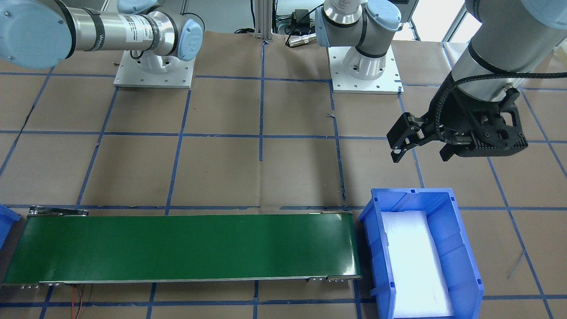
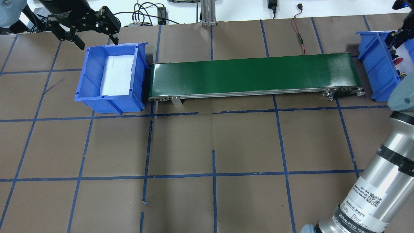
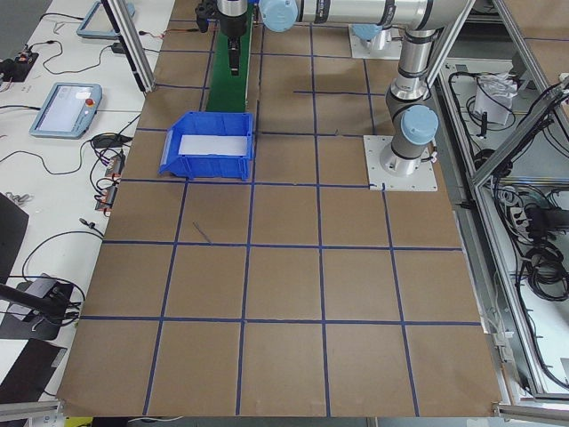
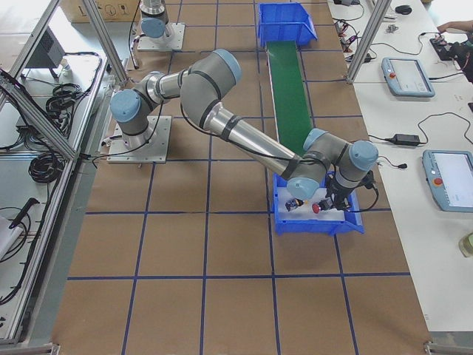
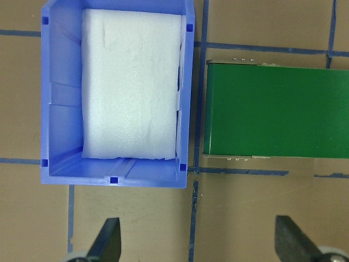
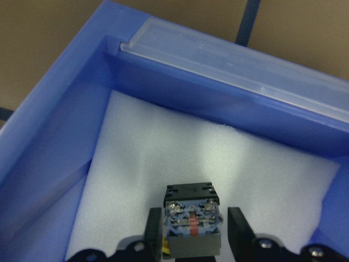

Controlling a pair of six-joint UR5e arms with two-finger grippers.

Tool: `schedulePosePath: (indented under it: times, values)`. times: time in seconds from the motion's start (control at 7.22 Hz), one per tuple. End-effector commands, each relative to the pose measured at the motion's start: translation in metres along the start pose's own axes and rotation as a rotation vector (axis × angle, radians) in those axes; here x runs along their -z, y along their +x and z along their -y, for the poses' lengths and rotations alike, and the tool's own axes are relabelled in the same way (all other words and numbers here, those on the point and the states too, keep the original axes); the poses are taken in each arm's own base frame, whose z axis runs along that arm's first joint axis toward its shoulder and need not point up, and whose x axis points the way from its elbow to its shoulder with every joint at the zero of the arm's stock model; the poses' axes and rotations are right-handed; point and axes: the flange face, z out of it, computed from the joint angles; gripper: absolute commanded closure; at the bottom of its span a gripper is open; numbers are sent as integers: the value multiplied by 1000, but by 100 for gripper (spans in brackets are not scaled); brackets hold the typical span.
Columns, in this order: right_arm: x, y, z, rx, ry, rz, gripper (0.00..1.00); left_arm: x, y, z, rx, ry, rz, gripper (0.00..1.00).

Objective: Transport two buttons from left to right
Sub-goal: 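Lower the red button into the bin and open the right gripper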

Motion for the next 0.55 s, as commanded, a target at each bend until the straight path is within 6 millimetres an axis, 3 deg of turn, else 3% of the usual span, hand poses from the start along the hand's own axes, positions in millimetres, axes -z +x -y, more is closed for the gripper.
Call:
schedulePosePath:
  times: [0.0, 0.28, 0.42]
  values:
    - [51, -8, -7, 4, 8, -10, 49, 0, 0, 0, -1, 1, 0, 0]
    - [127, -33, -20, 13, 13, -15, 49, -1, 1, 0, -2, -1, 0, 0]
    - [149, -52, -17, 27, 17, -18, 49, 0, 2, -1, -2, -1, -1, 0]
